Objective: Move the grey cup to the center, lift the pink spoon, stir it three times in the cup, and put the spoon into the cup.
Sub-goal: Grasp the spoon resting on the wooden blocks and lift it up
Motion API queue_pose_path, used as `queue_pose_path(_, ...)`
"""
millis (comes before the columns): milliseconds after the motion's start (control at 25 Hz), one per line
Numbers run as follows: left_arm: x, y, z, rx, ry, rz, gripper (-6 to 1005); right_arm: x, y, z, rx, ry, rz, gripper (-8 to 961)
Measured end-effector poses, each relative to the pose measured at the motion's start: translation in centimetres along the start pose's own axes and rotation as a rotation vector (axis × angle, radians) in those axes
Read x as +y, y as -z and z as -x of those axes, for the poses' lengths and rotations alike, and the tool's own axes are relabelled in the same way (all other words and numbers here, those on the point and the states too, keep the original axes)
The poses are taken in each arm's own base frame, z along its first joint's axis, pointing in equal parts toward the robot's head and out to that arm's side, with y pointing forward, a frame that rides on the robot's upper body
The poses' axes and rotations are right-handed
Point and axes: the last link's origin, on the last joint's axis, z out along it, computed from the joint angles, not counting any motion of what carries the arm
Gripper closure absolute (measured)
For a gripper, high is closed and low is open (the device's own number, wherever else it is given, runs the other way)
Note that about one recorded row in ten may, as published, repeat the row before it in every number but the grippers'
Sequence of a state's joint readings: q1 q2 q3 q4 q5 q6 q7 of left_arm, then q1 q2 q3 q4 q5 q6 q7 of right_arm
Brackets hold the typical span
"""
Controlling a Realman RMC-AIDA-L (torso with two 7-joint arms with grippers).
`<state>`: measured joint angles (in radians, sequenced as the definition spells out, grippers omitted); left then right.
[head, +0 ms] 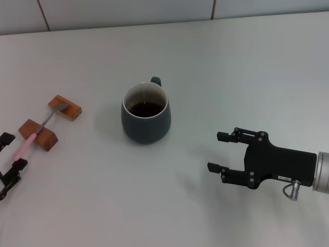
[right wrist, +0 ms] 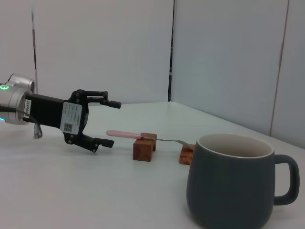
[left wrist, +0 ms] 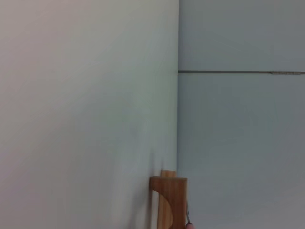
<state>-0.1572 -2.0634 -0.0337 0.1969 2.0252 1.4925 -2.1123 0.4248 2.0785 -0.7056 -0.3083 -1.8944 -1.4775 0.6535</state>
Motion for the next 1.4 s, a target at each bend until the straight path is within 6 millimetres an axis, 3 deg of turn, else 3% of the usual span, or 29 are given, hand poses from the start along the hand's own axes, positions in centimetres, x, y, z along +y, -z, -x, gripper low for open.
queue_pose_path(1400,0.5,-2.9,-0.3,-0.034,-0.018,-0.03,292,-0.1,-0.1,0.2,-0.009,0.001,-0.002,211)
